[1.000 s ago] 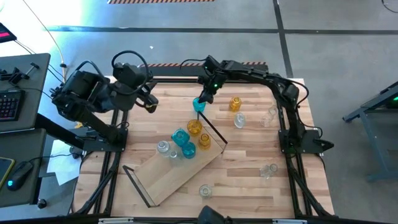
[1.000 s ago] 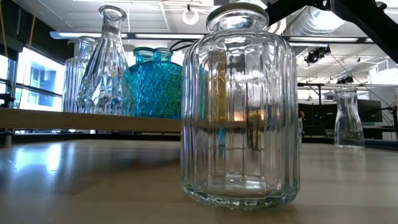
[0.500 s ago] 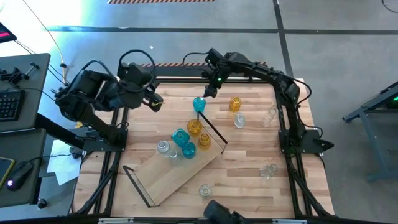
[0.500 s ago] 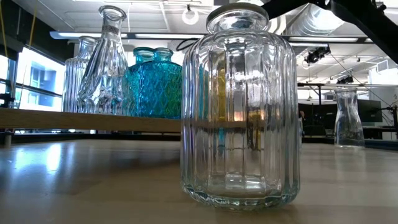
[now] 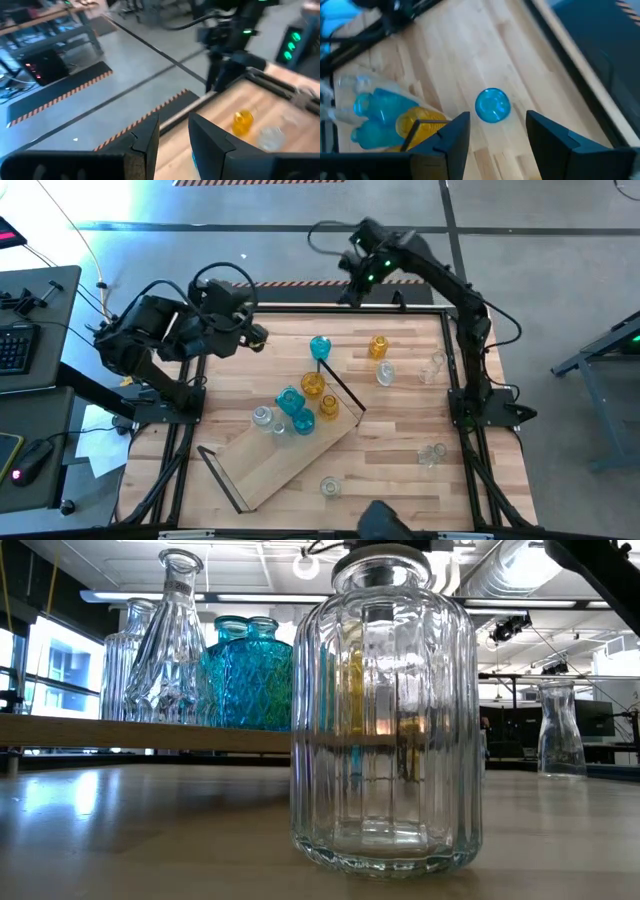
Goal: Sort vases onto shelf
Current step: Put the transparent vase on the shelf aligned with the other transparent vases
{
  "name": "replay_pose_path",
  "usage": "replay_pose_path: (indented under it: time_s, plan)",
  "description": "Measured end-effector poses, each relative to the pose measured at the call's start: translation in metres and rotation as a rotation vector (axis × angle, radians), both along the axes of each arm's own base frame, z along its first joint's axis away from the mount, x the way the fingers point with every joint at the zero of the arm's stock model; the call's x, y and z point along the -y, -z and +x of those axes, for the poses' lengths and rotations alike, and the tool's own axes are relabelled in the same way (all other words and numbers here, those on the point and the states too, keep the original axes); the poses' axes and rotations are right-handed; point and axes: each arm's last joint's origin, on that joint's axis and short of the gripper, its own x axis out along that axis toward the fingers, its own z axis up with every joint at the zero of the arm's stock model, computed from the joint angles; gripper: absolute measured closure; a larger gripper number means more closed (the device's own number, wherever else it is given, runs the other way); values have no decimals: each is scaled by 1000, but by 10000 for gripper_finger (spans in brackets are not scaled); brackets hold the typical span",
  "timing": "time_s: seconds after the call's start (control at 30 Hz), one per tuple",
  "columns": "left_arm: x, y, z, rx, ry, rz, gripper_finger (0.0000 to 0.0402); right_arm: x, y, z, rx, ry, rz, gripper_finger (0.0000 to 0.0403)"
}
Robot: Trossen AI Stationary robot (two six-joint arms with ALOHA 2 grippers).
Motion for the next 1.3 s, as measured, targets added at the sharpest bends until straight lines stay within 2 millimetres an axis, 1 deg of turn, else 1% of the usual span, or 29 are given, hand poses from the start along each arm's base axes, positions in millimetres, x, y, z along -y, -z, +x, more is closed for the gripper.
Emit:
replay_pose_path:
  time_s: [0.03, 0.13, 0.27, 0.33, 0.47, 0.57, 0.7, 0.87, 1.3]
  plan:
    - [-1, 0, 0, 9, -15, 4, 306, -2, -6, -4, -1, 27, -1, 226]
    - [-5, 0, 1, 7, -20, -15, 306, -14, -20, -26, -8, 93, 4, 226]
    - [-9, 3, 4, -24, -3, -39, 306, -32, -42, -53, -16, 114, -17, 226]
    - [-10, 3, 4, -24, -10, -40, 306, -40, -53, -63, 11, 114, -38, 226]
    - [-13, 3, 4, -25, -23, -39, 306, -50, -69, -79, 30, 190, -87, 226]
    - [-15, 3, 4, -50, -21, -25, 306, -55, -75, -84, 28, 180, -152, 226]
    - [-17, 3, 4, -60, -17, -30, 306, -60, -80, -90, 47, 177, -169, 226]
    - [-20, 3, 5, -62, -16, -51, 306, -59, -80, -90, 45, 177, -167, 226]
    - [-20, 3, 5, -51, -16, -65, 306, -59, -79, -89, 43, 176, -166, 226]
